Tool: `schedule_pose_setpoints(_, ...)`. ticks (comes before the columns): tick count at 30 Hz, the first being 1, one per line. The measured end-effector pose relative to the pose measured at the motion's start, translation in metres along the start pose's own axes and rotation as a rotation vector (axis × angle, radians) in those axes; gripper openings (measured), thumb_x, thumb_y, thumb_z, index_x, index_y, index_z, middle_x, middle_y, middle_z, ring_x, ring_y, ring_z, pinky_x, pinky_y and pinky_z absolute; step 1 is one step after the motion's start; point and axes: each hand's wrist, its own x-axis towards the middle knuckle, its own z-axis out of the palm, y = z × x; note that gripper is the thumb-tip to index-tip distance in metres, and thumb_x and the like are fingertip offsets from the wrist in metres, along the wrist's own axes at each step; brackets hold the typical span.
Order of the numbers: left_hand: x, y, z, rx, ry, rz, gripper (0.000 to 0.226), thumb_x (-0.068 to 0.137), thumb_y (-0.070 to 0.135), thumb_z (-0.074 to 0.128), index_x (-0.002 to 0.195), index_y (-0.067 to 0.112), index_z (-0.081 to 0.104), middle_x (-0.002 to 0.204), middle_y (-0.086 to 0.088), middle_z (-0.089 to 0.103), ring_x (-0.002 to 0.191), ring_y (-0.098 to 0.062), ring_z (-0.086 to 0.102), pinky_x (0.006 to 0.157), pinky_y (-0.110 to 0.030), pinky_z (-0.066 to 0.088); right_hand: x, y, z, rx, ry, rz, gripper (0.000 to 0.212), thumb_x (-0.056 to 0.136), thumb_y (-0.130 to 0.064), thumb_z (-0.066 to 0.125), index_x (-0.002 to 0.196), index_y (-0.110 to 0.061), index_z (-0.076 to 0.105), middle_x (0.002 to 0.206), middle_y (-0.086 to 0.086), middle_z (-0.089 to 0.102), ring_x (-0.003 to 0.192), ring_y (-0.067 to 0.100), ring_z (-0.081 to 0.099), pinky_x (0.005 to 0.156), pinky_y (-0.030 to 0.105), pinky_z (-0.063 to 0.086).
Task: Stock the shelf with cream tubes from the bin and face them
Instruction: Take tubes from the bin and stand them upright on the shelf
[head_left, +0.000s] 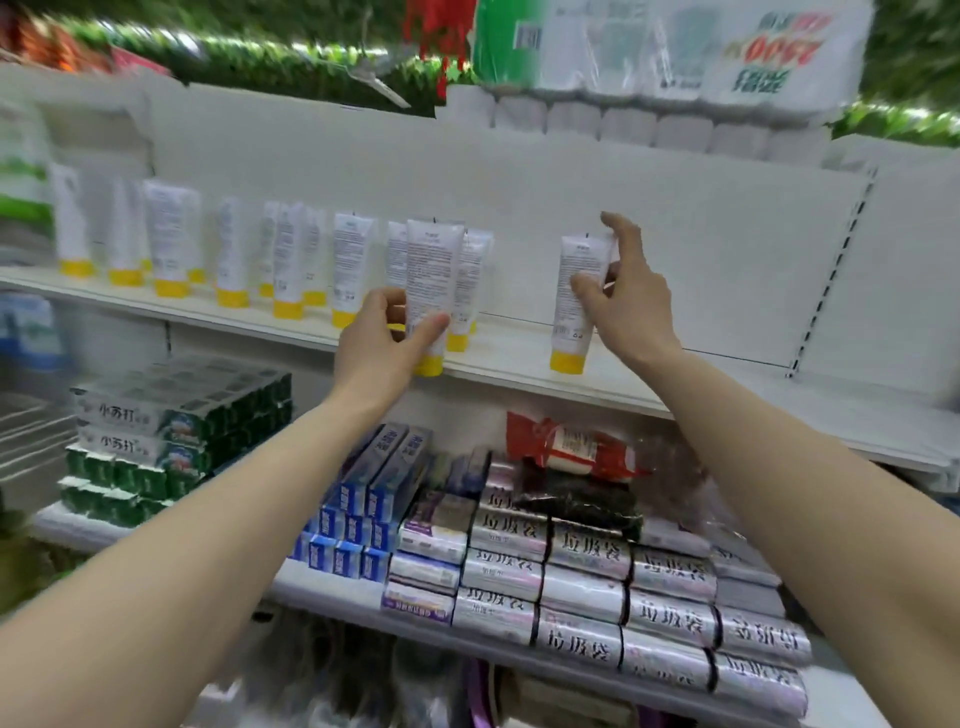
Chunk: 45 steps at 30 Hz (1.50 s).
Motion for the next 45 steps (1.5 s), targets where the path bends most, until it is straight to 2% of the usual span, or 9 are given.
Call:
schedule_pose_setpoints(4,0.010,0.000,0.011,0.014,0.041,-0.025,0.056,0.080,0.051,0.068,0.124,0.023,0.050,0.111,0.008,0.061,0.096,-0.011,0.061,0.088,-0.039,0.052,0.023,0.021,0.021,0.006,-0.010,0.013,0.047,0.089,-0.023,0.057,0.130,-0.029,0.037,0.092,-0.001,0.063,0.083,0.028,0.062,0.082,0.038,0.049)
schedule_pose_setpoints(11,0.018,0.000,0.033,0.049,0.036,-0.024,0.049,0.080,0.048,0.069,0.119,0.024,0.051,0.109,0.009,0.061,0.093,-0.007,0.061,0.086,-0.037,0.052,0.058,0.047,0.070,-0.011,-0.042,0.029,0.046,0.090,-0.021,0.056,0.131,-0.027,0.036,0.089,0.000,0.061,0.080,0.027,0.054,0.075,0.031,0.038)
schedule_pose_setpoints(16,0.024,0.000,0.041,0.084,0.023,-0.011,0.050,0.079,0.044,0.072,0.119,0.020,0.053,0.106,0.008,0.064,0.090,-0.009,0.063,0.085,-0.041,0.054,0.081,0.056,0.097,0.006,-0.045,0.025,0.045,0.088,-0.016,0.056,0.128,-0.022,0.037,0.090,0.003,0.061,0.081,0.030,0.055,0.074,0.032,0.037)
schedule_pose_setpoints(21,0.027,0.001,0.044,0.113,0.024,-0.008,0.048,0.078,0.045,0.073,0.115,0.024,0.053,0.104,0.011,0.064,0.090,-0.006,0.064,0.085,-0.040,0.054,0.097,0.058,0.117,0.013,-0.063,-0.028,0.046,0.086,-0.014,0.060,0.126,-0.019,0.037,0.101,0.005,0.064,0.089,0.031,0.060,0.078,0.035,0.041)
schedule_pose_setpoints(29,0.027,0.010,0.063,0.133,-0.010,0.011,0.047,0.075,0.048,0.073,0.113,0.026,0.055,0.101,0.014,0.066,0.090,-0.005,0.064,0.087,-0.039,0.053,0.106,0.068,0.116,-0.037,-0.140,-0.090,0.053,0.086,-0.024,0.063,0.130,-0.016,0.034,0.121,0.010,0.054,0.099,0.033,0.057,0.078,0.032,0.038)
schedule_pose_setpoints(36,0.029,0.025,0.094,0.169,-0.034,0.021,0.044,0.080,0.044,0.071,0.116,0.023,0.058,0.098,0.017,0.064,0.089,-0.003,0.064,0.089,-0.035,0.053,0.112,0.073,0.099,-0.137,-0.186,-0.166,0.043,0.094,-0.026,0.051,0.135,-0.019,0.041,0.127,0.009,0.053,0.111,0.034,0.054,0.093,0.041,0.043)
schedule_pose_setpoints(45,0.040,0.024,0.123,0.227,-0.014,-0.006,0.047,0.081,0.049,0.067,0.118,0.022,0.055,0.106,0.008,0.066,0.093,-0.010,0.063,0.088,-0.038,0.052,0.122,0.076,0.089,-0.198,-0.198,-0.209,0.038,0.095,-0.020,0.047,0.133,-0.019,0.050,0.120,0.006,0.059,0.109,0.032,0.056,0.089,0.038,0.041)
